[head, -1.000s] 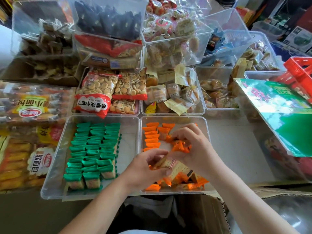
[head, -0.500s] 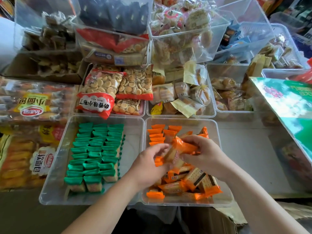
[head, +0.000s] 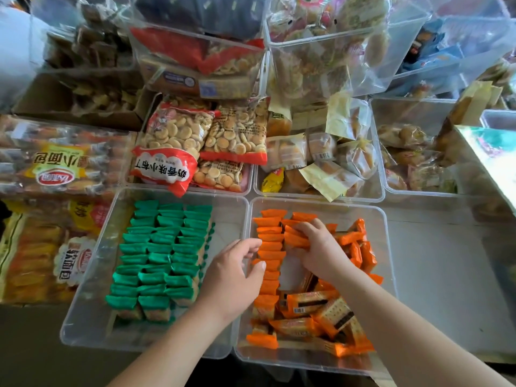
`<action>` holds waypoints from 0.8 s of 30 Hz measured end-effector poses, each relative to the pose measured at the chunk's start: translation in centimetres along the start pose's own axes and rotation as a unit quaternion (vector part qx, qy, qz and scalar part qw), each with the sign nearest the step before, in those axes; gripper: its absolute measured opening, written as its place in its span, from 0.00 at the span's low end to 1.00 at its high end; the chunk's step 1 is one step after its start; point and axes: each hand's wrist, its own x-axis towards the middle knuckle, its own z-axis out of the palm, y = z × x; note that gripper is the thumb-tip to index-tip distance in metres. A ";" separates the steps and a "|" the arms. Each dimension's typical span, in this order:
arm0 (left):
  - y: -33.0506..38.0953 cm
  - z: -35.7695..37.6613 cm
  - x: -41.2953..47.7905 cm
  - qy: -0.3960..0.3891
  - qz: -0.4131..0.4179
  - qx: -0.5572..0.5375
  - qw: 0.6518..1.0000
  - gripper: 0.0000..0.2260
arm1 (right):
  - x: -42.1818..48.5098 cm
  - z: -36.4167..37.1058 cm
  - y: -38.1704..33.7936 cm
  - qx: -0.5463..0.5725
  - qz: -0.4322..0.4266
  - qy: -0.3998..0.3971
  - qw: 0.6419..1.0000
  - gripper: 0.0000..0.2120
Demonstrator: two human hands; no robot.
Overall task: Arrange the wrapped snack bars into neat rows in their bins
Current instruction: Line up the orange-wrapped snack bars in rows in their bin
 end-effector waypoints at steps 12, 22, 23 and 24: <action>0.8 1.2 2.8 -0.034 0.008 0.048 0.998 0.17 | 0.4 0.6 0.5 0.018 0.100 0.059 0.993 0.40; -0.1 1.0 2.2 -0.054 0.025 0.044 0.997 0.17 | 0.1 0.4 1.3 0.017 0.041 0.032 0.999 0.47; -0.2 1.0 2.2 -0.053 0.024 0.039 0.998 0.17 | -0.1 0.3 1.3 0.027 0.048 0.036 0.998 0.48; -0.2 0.9 2.3 -0.053 0.023 0.036 0.998 0.17 | -0.3 0.2 1.5 0.031 0.056 0.040 0.997 0.48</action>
